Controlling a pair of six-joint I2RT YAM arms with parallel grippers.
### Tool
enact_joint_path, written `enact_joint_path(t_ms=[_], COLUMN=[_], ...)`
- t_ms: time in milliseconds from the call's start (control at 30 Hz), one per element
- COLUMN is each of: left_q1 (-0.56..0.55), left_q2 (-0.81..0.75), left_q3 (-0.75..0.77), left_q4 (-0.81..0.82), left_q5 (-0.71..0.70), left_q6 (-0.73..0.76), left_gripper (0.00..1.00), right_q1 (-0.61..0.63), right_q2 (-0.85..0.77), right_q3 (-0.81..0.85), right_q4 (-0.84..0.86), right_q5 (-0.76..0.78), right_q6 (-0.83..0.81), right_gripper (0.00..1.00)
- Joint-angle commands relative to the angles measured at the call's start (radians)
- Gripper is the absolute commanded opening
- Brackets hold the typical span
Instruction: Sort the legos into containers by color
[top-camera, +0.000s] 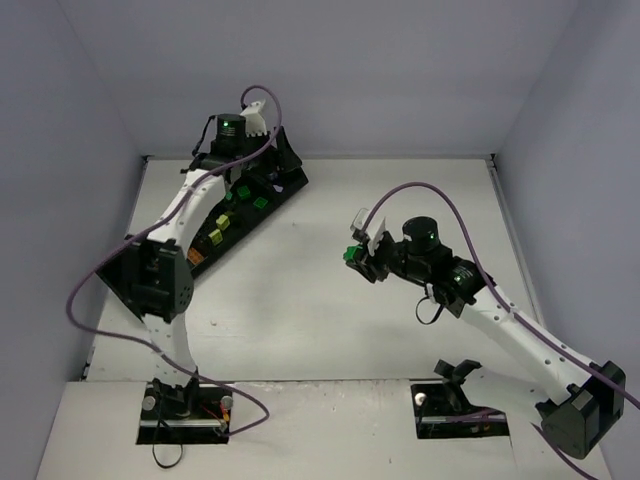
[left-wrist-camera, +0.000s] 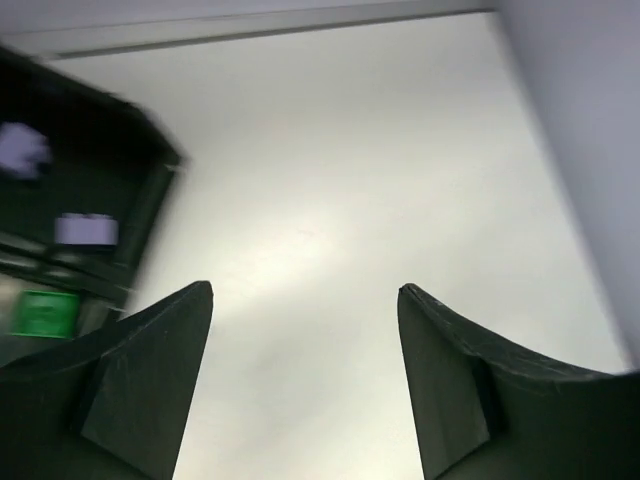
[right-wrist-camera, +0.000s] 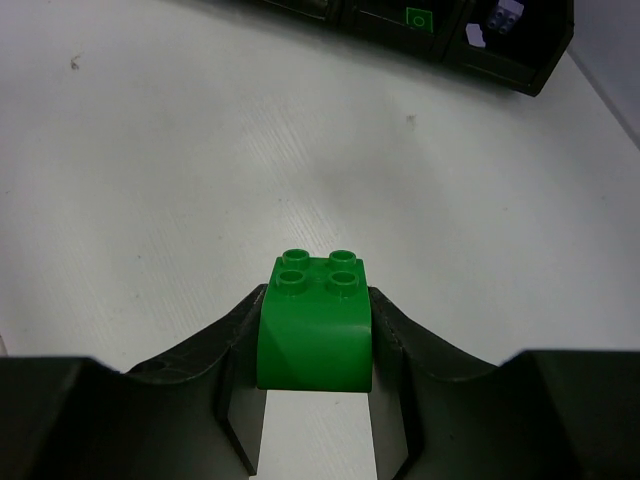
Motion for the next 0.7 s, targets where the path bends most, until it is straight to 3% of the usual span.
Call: enact_joint_path(t_ms=[0, 133, 267, 367, 667], left_q1=[-0.029, -0.086, -0.101, -0.106, -0.219], left_q2=[-0.197, -0.305, -0.431, -0.49, -0.543], left_q3=[-0.099, -0.279, -0.406, -0.452, -0.458], left_q4=[0.116, 0.147, 0.139, 0.138, 0.108], left_q5=[0.327, 0.509, 0.554, 0.56, 0.522], left_q6=[-0.182, -0.141, 0.025, 0.07, -0.064], left_gripper=[0.68, 0.68, 0.68, 0.68, 0.69], right_q1=[-0.006, -0.011, -0.026, -0.031, -0.029], right_q2=[0.01, 0.013, 0.036, 0.057, 0.031], right_q3=[0.061, 0.08, 0.112, 0.127, 0.108], right_q4=[0.05, 0.043, -0.02, -0.049, -0.053], right_q5=[-0.042, -0.115, -0.233, -0.33, -0.307], right_q6=[-0.069, -0.093, -0.101, -0.089, -0.089], right_gripper=[0.02, 0.02, 0.0, 0.0, 0.02])
